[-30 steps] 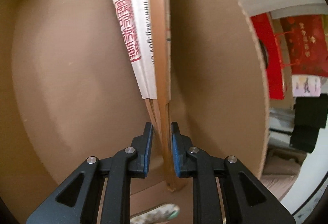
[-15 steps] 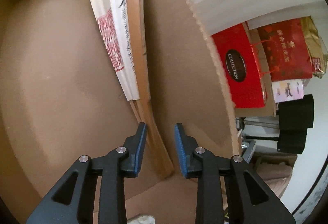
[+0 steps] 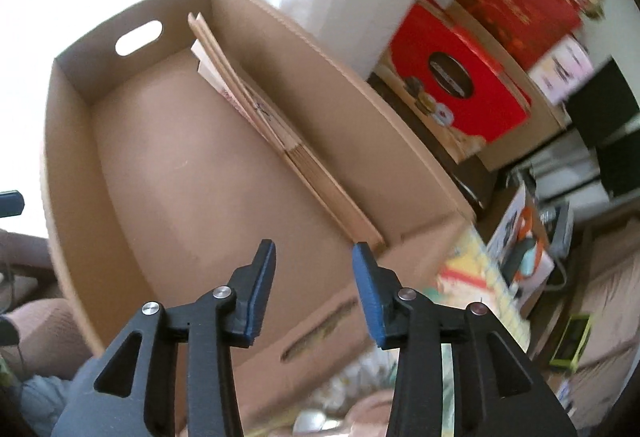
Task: Organize objects
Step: 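Withdraw the right tool from the box back over the table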
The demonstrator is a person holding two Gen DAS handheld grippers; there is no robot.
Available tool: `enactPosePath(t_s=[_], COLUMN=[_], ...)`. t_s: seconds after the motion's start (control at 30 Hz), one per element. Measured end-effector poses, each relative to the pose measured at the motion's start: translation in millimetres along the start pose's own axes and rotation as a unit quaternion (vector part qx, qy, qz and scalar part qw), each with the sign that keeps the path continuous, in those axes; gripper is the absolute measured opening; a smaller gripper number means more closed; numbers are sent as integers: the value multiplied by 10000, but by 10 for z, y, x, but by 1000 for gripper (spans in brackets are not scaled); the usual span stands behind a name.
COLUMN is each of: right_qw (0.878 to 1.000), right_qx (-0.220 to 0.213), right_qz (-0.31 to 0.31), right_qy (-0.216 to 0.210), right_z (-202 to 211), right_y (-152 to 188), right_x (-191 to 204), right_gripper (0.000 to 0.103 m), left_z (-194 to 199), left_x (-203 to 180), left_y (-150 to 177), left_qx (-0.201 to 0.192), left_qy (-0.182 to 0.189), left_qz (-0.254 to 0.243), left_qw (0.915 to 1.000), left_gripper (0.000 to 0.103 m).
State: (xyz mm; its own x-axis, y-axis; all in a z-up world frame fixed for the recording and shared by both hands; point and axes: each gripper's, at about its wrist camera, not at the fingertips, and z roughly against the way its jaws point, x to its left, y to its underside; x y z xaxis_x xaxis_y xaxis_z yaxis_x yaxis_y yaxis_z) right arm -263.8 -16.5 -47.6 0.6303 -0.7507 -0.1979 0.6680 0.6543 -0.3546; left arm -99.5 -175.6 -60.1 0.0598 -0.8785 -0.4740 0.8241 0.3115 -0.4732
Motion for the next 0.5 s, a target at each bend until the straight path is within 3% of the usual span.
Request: enactPosePath(t_s=[0.17, 0.5], right_qw=[9977, 9850], right_qx=[-284, -645], right_qz=[-542, -1573], right_qy=[-299, -289], right_z=[279, 723], right_y=[326, 1058], right_x=[-212, -491], right_gripper=[43, 47], left_z=[52, -7], left_x=[-193, -643], left_y=[17, 76], left_qx=[-7, 69], left_qy=[36, -55], left_qz=[-162, -600], left_qw=[9999, 9982], left_gripper=[98, 98])
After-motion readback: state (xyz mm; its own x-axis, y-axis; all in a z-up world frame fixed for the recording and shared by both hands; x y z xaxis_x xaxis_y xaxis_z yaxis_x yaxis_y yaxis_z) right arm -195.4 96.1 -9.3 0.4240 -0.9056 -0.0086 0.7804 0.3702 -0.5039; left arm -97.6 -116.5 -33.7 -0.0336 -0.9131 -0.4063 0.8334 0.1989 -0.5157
